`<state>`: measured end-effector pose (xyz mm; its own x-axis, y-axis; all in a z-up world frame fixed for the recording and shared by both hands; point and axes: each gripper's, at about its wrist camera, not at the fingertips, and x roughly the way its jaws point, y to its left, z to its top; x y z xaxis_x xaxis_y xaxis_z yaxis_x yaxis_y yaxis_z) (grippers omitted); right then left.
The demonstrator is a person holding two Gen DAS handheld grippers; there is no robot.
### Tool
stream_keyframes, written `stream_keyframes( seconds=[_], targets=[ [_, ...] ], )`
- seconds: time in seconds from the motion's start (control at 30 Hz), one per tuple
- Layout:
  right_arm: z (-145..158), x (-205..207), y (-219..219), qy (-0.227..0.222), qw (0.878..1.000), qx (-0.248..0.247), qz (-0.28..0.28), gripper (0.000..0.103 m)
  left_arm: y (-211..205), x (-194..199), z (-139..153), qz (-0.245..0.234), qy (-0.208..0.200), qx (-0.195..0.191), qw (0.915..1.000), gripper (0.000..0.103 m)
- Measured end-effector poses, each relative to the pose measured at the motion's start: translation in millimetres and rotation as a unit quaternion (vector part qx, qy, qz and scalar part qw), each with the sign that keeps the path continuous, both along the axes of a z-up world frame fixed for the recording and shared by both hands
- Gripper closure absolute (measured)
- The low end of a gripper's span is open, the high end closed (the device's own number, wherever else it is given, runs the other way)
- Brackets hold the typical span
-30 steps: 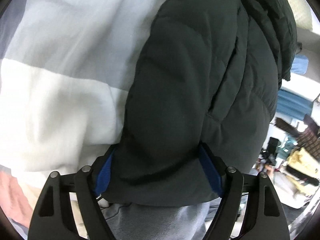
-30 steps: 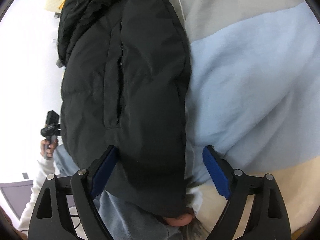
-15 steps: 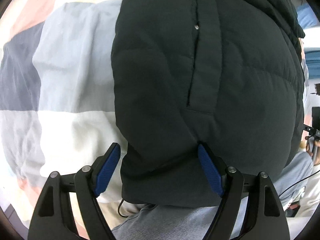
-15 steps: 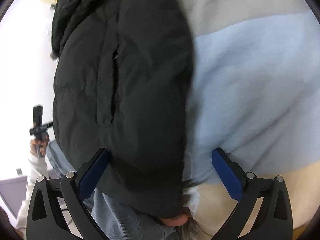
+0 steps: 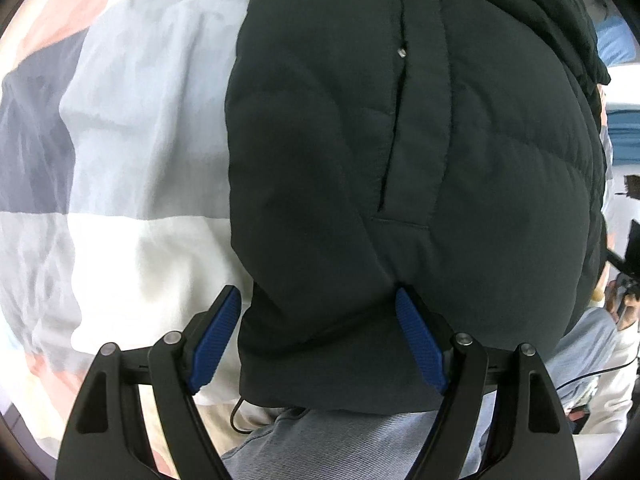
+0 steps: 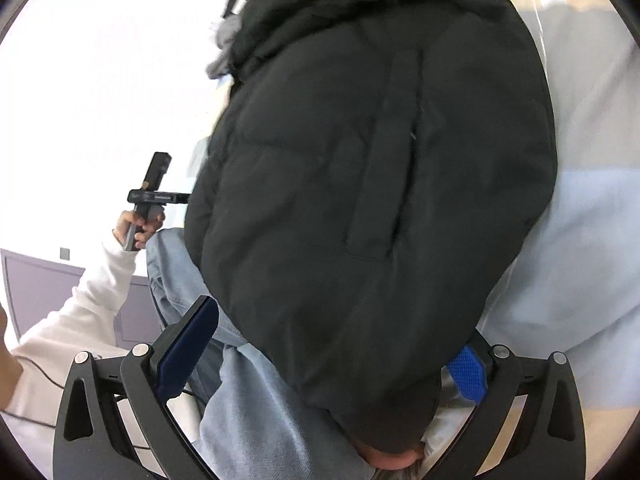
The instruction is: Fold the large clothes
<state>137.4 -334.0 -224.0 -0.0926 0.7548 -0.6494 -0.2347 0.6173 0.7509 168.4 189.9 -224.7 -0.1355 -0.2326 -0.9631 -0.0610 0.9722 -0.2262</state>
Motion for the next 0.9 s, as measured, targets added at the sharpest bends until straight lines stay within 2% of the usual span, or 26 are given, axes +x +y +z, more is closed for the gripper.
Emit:
stream_keyframes(
  seconds=[0.17,0.3,0.37,0.47,0.57,0.63,0.73,0.77,0.9],
  targets=[
    [-27.9,3.3,-7.2,0.07,0.997,-0.032,-0.017,0.001,24.0,2.2,-12.4,0.05,0.018,-0.04,0.9978,0.023],
    [-27.7,1.2,1.5,0.069,0.997,-0.043,0.004,0.001,44.6,2.7,-31.6,0.1,0.055,-0.082,0.99,0.02],
    [-26.6,0.5,9.0,0.068,0.996,-0.048,0.024,0.001,46.8,4.1,-38.3,0.104,0.068,-0.095,0.9876,0.019],
    [-24.8,-2.8,17.1,0.066,0.996,-0.041,0.051,0.0,44.9,5.8,-48.3,0.097,0.086,-0.137,0.982,0.019],
    [-27.7,-4.4,31.6,0.071,0.993,-0.045,0.082,0.0,44.3,8.2,-57.1,0.095,0.099,-0.146,0.9797,0.018],
    [-25.7,-3.3,33.9,0.061,0.992,-0.057,0.098,0.001,37.6,12.6,-54.9,0.074,0.094,-0.152,0.9811,0.018],
    [-13.3,-4.4,40.8,0.034,0.991,-0.059,0.112,0.013,23.9,15.7,-47.3,0.032,0.075,-0.177,0.9808,0.018],
    [-8.1,-5.1,44.7,0.021,0.992,-0.056,0.115,0.023,20.3,16.6,-44.4,0.021,0.068,-0.185,0.9801,0.019],
    [11.1,-3.9,53.5,-0.01,0.994,-0.045,0.098,0.042,8.9,16.2,-24.4,-0.019,0.016,-0.231,0.9726,0.022]
  ],
)
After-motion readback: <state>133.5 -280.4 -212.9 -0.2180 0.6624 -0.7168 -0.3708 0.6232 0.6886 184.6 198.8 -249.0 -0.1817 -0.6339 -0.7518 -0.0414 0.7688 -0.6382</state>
